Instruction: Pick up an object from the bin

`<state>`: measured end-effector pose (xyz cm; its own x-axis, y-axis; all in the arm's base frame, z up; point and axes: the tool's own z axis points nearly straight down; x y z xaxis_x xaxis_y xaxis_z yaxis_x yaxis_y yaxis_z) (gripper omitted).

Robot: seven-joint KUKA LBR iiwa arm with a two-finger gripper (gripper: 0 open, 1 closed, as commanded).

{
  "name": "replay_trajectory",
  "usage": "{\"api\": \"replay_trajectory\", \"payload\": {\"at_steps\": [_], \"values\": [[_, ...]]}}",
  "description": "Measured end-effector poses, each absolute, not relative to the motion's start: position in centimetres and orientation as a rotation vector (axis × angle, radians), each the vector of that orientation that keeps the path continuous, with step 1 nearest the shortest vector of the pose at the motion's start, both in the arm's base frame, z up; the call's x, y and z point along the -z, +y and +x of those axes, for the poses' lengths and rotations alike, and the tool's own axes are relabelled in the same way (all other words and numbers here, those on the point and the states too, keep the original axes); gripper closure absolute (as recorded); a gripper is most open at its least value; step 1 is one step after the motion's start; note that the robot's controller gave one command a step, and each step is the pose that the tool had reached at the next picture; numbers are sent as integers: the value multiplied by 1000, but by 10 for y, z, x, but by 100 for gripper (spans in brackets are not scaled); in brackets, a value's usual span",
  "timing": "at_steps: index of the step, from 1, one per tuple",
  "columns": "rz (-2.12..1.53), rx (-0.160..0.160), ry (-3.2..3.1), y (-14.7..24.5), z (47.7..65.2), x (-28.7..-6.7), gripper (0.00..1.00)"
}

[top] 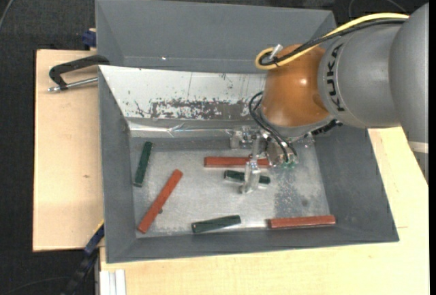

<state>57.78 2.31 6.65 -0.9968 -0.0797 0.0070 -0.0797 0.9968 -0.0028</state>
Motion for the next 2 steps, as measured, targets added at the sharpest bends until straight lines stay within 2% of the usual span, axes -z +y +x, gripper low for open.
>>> {"api": "replay_trajectory", "payload": {"at_steps": [1,2], "values": [[272,0,-3136,17,563,-117,0],[806,3,-3036,33,566,-70,0]]}}
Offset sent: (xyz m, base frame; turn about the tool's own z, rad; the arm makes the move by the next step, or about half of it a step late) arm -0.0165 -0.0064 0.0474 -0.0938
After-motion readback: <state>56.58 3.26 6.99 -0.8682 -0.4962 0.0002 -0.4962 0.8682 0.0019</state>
